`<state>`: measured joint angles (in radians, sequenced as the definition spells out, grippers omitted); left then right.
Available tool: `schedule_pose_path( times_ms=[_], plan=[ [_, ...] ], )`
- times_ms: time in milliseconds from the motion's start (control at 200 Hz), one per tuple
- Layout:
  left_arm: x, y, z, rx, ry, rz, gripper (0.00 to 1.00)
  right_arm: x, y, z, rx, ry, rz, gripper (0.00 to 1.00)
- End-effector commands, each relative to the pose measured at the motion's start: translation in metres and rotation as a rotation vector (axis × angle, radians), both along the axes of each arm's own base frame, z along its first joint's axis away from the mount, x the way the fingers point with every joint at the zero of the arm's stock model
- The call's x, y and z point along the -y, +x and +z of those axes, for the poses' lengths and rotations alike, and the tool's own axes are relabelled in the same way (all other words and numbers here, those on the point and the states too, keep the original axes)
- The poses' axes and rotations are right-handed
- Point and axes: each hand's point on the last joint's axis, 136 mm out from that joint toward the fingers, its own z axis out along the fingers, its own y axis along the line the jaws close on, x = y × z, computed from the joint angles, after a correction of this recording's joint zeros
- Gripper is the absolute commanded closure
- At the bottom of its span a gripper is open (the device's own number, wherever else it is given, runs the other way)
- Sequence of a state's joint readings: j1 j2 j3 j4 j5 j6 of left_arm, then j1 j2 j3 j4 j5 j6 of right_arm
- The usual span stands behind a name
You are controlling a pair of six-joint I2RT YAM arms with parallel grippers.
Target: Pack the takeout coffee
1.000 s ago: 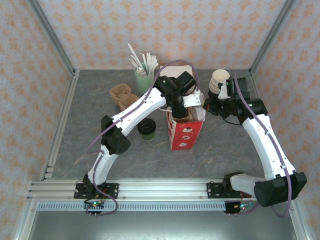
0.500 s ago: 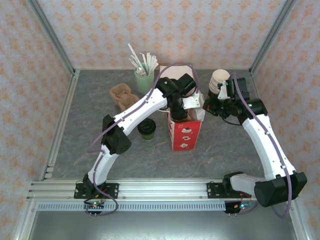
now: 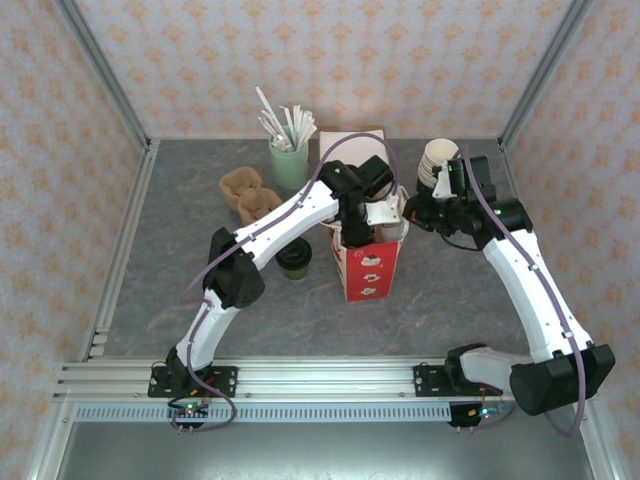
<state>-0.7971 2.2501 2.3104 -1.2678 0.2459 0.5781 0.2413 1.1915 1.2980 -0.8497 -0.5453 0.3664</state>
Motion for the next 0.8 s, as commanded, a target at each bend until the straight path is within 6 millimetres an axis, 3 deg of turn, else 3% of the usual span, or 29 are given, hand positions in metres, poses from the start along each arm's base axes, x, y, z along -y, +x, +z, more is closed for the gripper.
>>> schedule_pose_path(
  times_ms=[0,796],
  plan=[
    [0.007,-0.011,-0.025,-0.042,0.034,-0.048,0.69,-0.013,0.001,0.024,0.084,0.048,0.043,1.00],
    [0.010,-0.005,-0.047,-0.069,0.022,-0.020,0.66,-0.016,0.001,0.022,0.078,0.043,0.053,1.00]
  ],
)
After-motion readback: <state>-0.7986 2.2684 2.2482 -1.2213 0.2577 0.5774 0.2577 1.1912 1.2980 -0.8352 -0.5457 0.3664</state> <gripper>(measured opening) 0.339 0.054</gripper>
